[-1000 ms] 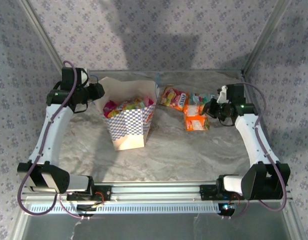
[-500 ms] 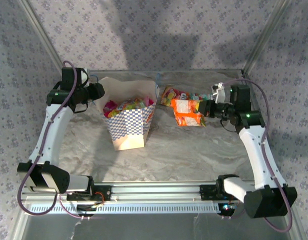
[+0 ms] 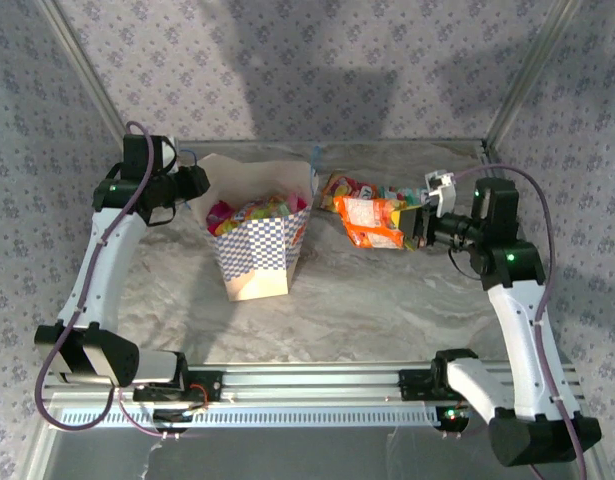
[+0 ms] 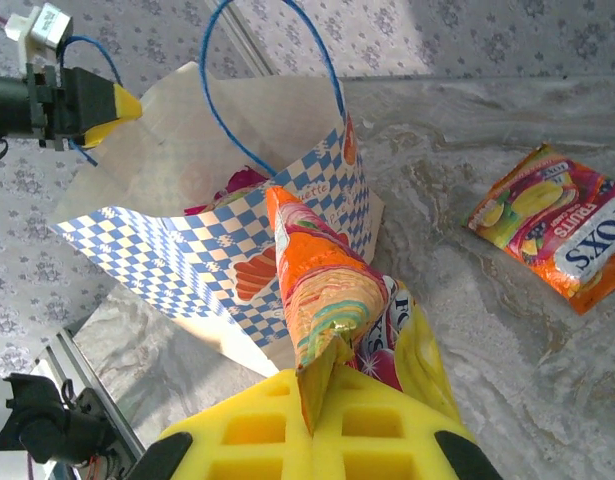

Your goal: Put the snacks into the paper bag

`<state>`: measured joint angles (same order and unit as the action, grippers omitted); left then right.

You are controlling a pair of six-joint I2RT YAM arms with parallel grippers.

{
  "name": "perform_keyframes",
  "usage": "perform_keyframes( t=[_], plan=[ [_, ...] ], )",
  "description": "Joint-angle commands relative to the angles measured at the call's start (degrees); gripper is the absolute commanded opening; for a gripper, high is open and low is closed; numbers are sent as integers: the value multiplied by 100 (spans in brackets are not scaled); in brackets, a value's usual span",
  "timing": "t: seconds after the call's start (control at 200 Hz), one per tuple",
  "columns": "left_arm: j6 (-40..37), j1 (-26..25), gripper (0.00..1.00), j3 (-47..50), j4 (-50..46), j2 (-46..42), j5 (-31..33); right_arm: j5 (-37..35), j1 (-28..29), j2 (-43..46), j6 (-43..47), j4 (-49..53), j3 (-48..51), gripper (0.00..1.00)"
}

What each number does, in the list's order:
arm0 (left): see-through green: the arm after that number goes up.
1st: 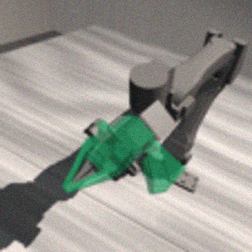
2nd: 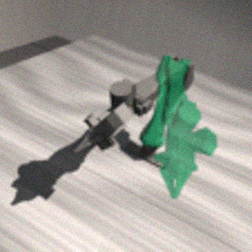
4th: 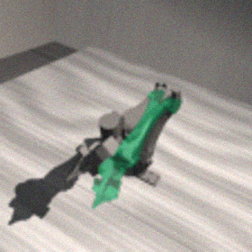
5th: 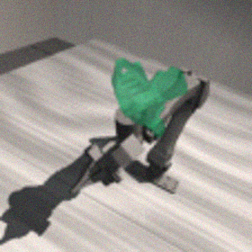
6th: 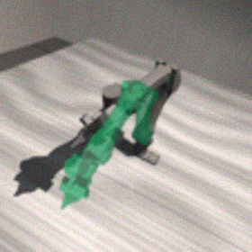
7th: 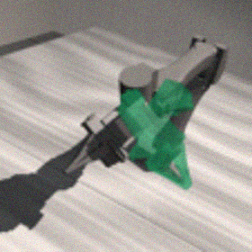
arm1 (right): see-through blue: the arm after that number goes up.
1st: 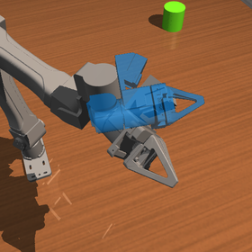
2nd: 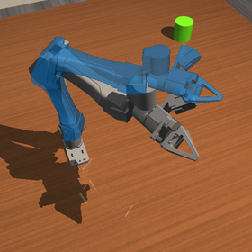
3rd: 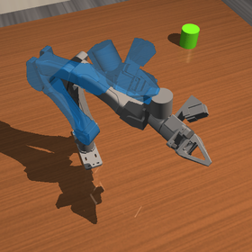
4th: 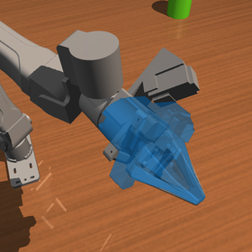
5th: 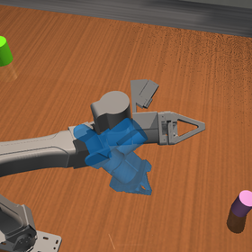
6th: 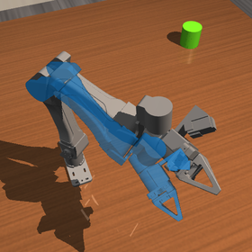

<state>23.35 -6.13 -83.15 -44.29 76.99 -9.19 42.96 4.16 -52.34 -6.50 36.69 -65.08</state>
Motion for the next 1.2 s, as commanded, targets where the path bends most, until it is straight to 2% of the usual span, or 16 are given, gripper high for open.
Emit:
perform_keyframes(
  t=[0.0, 0.385, 0.555, 0.845, 1.194],
  plan=[
    [-124, -55, 42, 18, 136, 21, -204, 283, 41, 199, 202, -194, -185, 1],
    [-166, -59, 42, 45, 114, 18, -227, 15, 59, 541, -129, -672, -275, 0],
    [-172, -59, 42, 30, 114, -44, -222, 0, 178, 511, -270, -815, -658, 0],
    [-214, -56, 43, 37, 90, -103, -214, -264, 661, 466, -317, -966, -850, 0],
    [-261, -55, 43, 97, 44, -197, -136, -590, 1529, 82, -92, -1193, -1331, 0]
  ],
)
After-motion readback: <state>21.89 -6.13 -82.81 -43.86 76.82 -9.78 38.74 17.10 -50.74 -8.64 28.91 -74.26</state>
